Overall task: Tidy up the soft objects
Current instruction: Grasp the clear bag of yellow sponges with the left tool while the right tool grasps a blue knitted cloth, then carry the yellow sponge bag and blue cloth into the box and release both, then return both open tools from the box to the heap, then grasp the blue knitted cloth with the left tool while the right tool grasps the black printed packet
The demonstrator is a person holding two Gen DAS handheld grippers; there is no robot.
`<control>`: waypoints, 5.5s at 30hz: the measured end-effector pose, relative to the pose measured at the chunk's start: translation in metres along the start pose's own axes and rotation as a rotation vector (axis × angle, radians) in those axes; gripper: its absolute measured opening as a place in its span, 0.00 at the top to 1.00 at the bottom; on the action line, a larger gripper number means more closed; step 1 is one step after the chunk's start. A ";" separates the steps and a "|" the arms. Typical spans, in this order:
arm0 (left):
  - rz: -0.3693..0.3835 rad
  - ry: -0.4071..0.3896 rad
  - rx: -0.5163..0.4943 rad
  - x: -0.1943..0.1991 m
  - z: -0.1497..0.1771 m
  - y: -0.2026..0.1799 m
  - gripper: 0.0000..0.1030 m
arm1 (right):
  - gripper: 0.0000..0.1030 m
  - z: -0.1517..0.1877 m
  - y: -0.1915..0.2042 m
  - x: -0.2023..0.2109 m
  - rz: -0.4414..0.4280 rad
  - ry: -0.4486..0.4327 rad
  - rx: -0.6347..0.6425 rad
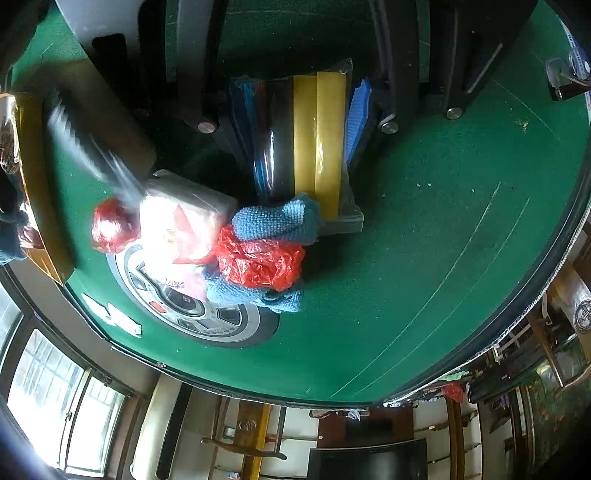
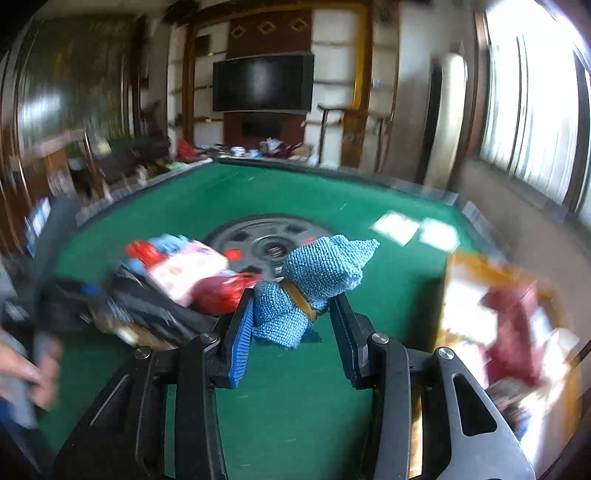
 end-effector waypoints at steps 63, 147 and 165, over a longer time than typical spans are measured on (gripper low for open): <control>0.439 -0.156 -0.294 0.053 -0.030 -0.207 0.57 | 0.61 0.008 -0.237 0.037 0.258 0.016 -0.780; 0.244 0.022 0.210 -0.053 -0.076 0.010 0.59 | 0.29 -0.014 -0.056 -0.089 -0.004 0.531 -0.271; 0.230 0.021 0.176 -0.055 -0.078 0.005 0.58 | 0.29 0.020 0.029 -0.030 -0.002 0.516 -0.018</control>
Point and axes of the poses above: each gripper's, at about its wrist camera, not at the fingertips, and x roughly against the way its jaws point, y to its left, z to its underside, the point moved 2 cm from there along -x, roughly the way its jaws point, and after that the axes turned 4 degrees about z, right-handed, at the moved point
